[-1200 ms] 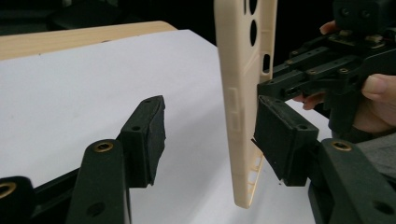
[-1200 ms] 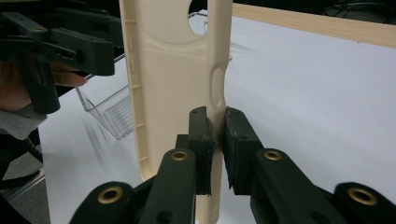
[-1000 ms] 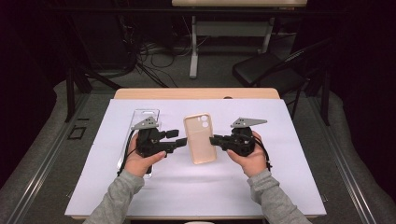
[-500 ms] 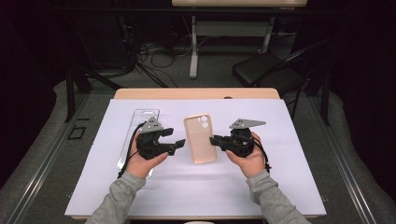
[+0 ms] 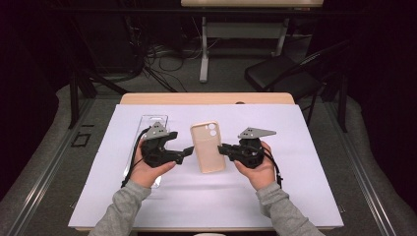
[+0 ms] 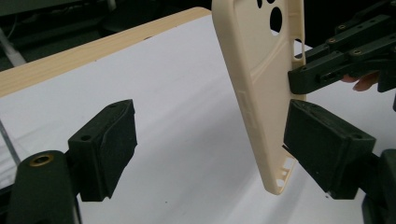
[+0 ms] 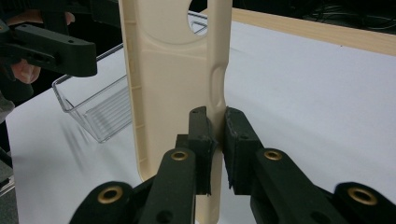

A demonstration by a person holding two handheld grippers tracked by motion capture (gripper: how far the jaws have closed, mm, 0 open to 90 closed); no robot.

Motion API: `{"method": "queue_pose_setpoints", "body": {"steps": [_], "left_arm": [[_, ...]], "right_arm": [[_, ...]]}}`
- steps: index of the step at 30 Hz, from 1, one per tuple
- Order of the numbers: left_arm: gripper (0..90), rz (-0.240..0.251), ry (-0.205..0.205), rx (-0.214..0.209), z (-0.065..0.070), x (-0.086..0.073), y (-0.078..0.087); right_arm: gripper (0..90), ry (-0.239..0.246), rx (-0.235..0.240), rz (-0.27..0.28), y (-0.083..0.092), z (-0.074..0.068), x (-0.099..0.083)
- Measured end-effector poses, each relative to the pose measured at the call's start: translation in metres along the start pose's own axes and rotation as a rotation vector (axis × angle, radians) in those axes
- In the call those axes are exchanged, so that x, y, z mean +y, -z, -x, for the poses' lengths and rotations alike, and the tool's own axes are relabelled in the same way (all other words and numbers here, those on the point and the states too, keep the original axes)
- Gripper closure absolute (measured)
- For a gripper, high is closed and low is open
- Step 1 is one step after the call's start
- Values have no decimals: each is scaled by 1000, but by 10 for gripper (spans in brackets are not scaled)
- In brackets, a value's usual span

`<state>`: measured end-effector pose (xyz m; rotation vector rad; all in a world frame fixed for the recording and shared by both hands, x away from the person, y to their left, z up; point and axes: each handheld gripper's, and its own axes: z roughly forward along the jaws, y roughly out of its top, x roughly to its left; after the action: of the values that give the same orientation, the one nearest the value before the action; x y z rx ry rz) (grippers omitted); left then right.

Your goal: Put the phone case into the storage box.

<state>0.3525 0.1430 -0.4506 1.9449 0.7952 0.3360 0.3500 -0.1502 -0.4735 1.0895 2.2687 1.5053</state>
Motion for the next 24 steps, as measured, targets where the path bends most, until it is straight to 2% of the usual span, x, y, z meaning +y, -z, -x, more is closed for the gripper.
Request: {"method": "queue_pose_setpoints", "body": {"steps": [15,24], "left_arm": [[160,16,-28,33,2,5,9],[166,28,-47,35,5,7,11]], "right_arm": [[823,8,-2,1,-5,-9,-3],[823,15,4,-2,-9,-14,-6]]}}
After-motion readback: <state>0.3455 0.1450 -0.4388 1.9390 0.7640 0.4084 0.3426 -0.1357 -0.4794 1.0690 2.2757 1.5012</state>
